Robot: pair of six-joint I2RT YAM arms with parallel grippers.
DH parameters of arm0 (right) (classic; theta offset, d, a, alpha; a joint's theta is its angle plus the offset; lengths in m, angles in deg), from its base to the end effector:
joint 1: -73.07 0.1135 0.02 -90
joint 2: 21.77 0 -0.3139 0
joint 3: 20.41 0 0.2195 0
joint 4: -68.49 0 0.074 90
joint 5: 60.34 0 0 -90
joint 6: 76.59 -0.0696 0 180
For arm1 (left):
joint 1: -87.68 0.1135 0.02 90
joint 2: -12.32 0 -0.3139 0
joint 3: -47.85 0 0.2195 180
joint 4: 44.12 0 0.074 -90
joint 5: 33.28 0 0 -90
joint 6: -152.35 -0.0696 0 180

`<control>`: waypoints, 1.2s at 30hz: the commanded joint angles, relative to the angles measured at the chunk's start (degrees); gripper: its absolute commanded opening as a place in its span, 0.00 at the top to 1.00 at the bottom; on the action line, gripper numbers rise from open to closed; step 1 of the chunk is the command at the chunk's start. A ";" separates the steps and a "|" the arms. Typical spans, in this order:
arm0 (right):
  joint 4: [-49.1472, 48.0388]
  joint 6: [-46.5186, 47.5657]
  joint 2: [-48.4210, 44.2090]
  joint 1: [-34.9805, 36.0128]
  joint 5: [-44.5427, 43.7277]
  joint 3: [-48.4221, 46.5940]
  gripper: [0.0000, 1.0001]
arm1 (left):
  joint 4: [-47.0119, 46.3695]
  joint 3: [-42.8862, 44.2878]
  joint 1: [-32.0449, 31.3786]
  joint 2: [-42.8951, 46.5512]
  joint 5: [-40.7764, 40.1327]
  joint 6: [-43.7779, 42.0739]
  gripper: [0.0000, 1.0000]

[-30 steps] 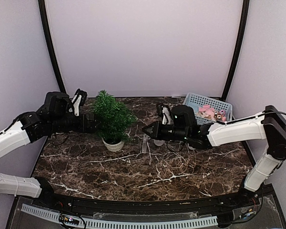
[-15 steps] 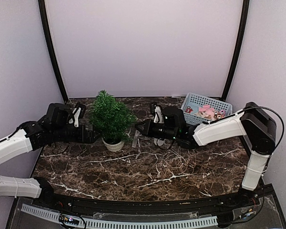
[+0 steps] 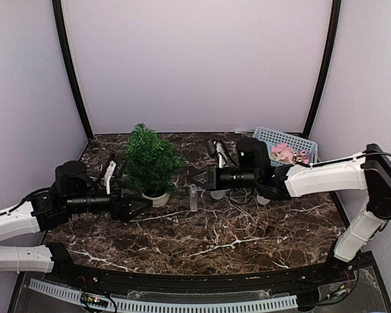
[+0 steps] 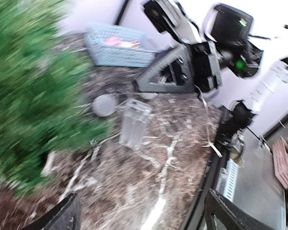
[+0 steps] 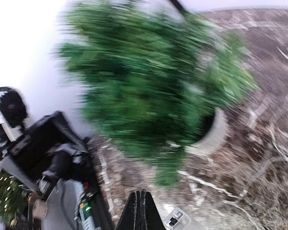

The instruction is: Decorate the small christmas tree

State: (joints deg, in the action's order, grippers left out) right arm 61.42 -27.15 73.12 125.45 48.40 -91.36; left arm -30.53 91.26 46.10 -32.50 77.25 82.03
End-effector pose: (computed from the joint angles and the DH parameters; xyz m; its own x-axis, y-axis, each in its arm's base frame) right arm 0.2150 0.3156 0.2966 -0.7444 0.0429 -0.6664 -0.5973 0.4036 0.6931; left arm 0.0969 -0.1186 0.2933 -0.4769 0.0015 -0.8789 0.7586 0.5058 -0.4108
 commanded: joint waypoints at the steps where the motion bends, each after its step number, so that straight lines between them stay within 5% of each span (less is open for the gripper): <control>1: 0.90 5.85 -7.70 -0.49 13.19 -2.93 1.00 | -6.73 5.54 -6.82 -4.06 -0.67 -5.55 0.10; 10: 0.13 5.79 -13.72 -0.45 23.50 -8.69 1.00 | -14.96 14.78 -12.17 -18.80 2.01 -11.54 0.03; 20: -1.85 4.39 -16.93 -0.51 24.17 -7.63 1.00 | -18.73 20.97 -15.74 -26.39 4.60 -15.05 0.01; 30: -4.53 2.65 -17.33 -0.44 23.76 -5.87 1.00 | -20.41 22.81 -16.55 -30.23 5.01 -14.32 0.27; 36: -1.67 4.09 -18.52 -0.48 20.30 -4.96 1.00 | -20.76 22.06 -16.69 -29.86 2.36 -14.28 0.55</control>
State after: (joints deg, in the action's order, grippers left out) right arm 60.21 -23.78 57.17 125.39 71.37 -97.07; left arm -49.24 112.44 29.75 -63.23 81.19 68.29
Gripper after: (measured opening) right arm 0.005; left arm 0.526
